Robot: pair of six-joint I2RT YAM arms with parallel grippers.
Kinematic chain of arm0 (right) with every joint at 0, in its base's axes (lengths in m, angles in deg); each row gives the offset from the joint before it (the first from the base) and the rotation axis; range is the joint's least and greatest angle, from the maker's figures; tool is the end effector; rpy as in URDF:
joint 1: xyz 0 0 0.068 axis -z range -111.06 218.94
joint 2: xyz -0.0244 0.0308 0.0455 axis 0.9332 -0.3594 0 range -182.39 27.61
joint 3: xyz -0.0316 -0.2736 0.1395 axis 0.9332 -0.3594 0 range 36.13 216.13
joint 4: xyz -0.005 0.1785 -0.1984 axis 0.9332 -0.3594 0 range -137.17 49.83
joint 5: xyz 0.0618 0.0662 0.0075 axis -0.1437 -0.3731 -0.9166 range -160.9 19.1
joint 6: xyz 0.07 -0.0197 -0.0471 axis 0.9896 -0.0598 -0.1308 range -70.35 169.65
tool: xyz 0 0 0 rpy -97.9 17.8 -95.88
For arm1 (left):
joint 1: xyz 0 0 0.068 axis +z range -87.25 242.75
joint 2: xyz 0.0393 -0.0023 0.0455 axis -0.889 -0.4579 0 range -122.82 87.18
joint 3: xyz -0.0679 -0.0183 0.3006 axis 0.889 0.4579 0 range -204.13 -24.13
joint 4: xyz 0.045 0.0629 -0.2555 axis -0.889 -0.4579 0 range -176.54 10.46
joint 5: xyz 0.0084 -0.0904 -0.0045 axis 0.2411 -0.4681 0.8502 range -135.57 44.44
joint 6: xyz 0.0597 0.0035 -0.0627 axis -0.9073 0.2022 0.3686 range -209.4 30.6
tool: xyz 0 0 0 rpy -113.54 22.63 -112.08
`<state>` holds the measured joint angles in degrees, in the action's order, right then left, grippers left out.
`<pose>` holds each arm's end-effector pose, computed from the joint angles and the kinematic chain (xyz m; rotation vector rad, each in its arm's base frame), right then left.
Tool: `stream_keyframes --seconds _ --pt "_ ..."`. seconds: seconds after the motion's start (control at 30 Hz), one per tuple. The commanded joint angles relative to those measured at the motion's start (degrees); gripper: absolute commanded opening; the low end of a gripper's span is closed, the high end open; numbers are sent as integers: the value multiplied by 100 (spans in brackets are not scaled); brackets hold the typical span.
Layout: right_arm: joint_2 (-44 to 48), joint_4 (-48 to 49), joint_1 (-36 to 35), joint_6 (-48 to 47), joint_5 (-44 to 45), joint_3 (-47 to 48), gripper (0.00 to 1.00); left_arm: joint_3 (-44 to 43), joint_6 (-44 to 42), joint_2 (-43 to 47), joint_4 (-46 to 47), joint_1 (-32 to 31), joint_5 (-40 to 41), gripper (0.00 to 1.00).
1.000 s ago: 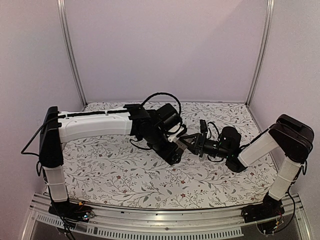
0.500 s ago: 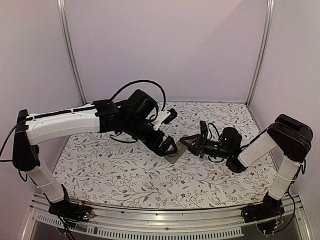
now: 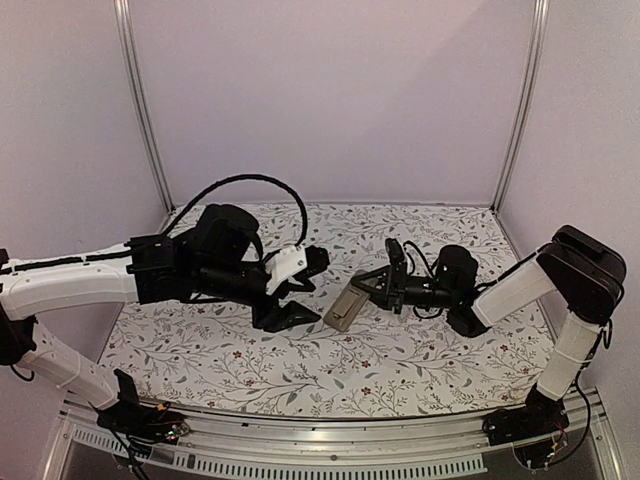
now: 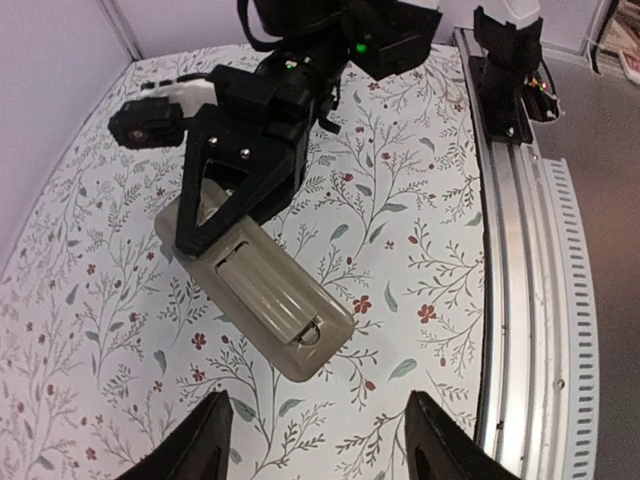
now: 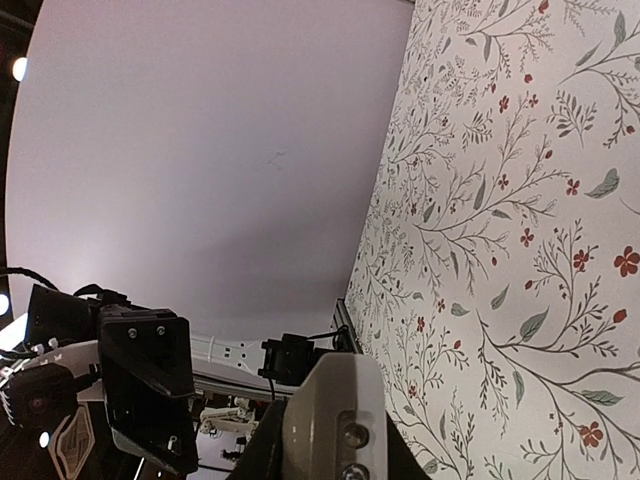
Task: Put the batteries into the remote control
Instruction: Load the battery cover onto the remote control without the battery cover.
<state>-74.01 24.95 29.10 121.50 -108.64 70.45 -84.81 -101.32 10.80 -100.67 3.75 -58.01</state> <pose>0.2520 0.2712 0.1949 -0.0780 2.0311 1.9089 0.1537 -0.2878 0.3066 1.4251 1.7864 -0.6841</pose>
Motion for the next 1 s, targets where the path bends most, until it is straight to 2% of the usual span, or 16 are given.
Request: stream_keyframes --seconds 0.0,0.2,0.47,0.97 --pt "121 -251 -105 34 -418 315 4 199 -1416 161 263 -250 121 56" --pt "84 -463 -197 22 -610 523 4 107 -2215 96 -8 -566 289 44" --pt "7 -586 -318 7 -770 713 4 -67 -2512 -177 -153 -752 415 31" --pt "-41 -641 -431 -22 -893 855 4 -218 -2557 -431 -167 -806 798 23"
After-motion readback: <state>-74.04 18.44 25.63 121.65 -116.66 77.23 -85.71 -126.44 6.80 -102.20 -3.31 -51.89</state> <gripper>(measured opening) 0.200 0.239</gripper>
